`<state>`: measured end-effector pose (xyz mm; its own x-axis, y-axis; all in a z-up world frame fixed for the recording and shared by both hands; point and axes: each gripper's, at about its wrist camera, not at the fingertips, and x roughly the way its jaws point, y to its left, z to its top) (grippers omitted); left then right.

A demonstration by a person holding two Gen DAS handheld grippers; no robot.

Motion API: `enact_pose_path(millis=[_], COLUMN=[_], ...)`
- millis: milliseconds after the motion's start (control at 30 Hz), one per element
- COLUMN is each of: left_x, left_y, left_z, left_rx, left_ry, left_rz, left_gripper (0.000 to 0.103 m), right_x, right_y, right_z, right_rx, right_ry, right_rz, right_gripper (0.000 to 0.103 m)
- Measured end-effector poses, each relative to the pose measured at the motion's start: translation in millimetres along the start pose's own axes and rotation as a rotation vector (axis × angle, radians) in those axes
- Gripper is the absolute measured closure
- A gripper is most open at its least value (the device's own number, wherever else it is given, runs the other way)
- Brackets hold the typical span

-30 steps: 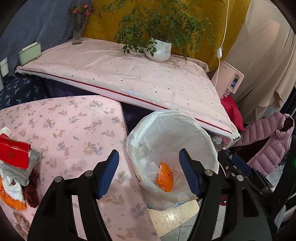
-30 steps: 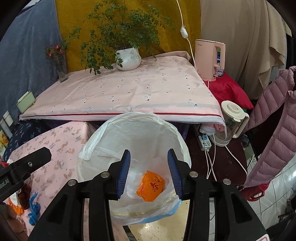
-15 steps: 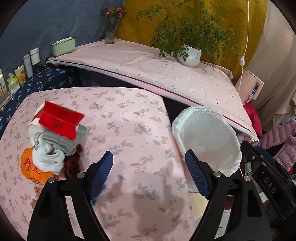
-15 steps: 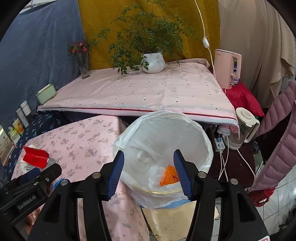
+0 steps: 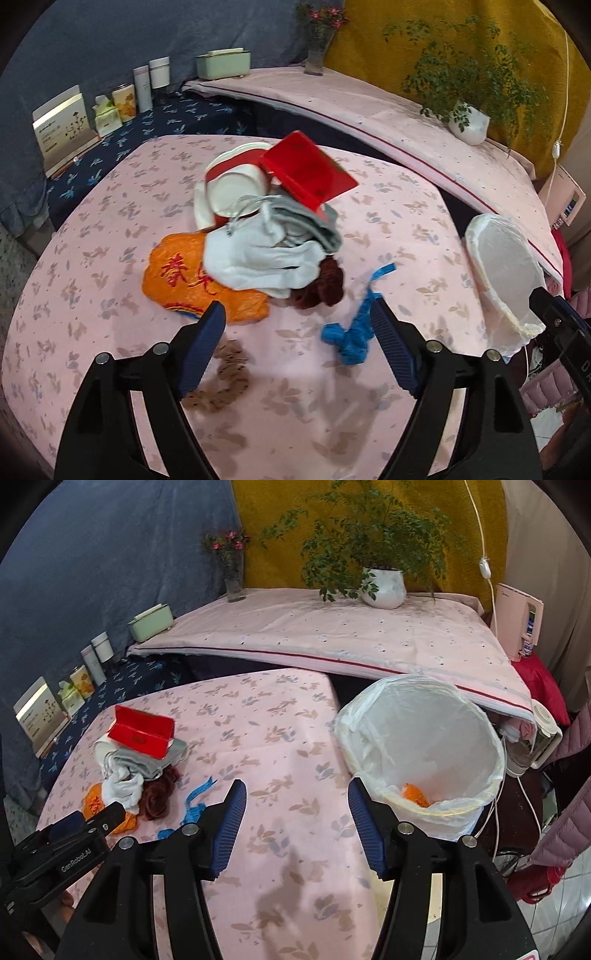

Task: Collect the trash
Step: 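Move both tools back over the table toward the scrunchie and blue tape, then grasp the blue tape measure with the right tool while the left tool grasps the brown scrunchie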

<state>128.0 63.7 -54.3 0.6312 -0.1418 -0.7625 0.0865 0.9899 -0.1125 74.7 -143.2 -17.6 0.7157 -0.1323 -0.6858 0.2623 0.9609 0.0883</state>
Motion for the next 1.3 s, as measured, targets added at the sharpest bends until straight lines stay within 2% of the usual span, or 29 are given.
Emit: enact_pose_path(millis=[200,433,733,1033,1267,1300], left_x=[10,24,37,46,46,46], left_y=[49,82,97,97,92,91], left_z=[-14,-30,-42,-47,-47,-47], left_rx=[-0.060,-0.096,-0.118,-0.104,-0.078,-0.076], left_ry=[0.039,0.089,0.128,0.144,0.135,0.133], left_rz=[0.064,0.097,0.087,0.073,0.076,0.076], left_gripper=[0.027,0.027,0.027,0.030,0.044,0.050], right_x=[19,44,74,96,105,106], right_y=[31,58,88,100,102,103], right_z=[-16,-32,-42,-46,-51,-51], right_rx=[-0.023,-0.032,-0.059,-0.070,-0.073,-0.073], right_ry=[0.056,0.122,0.174,0.204,0.226,0.227], right_rz=[0.036,0.069,0.078,0.065,0.066,0.069], right_gripper=[0.047,0.047,0.047,0.047,0.049,0.050])
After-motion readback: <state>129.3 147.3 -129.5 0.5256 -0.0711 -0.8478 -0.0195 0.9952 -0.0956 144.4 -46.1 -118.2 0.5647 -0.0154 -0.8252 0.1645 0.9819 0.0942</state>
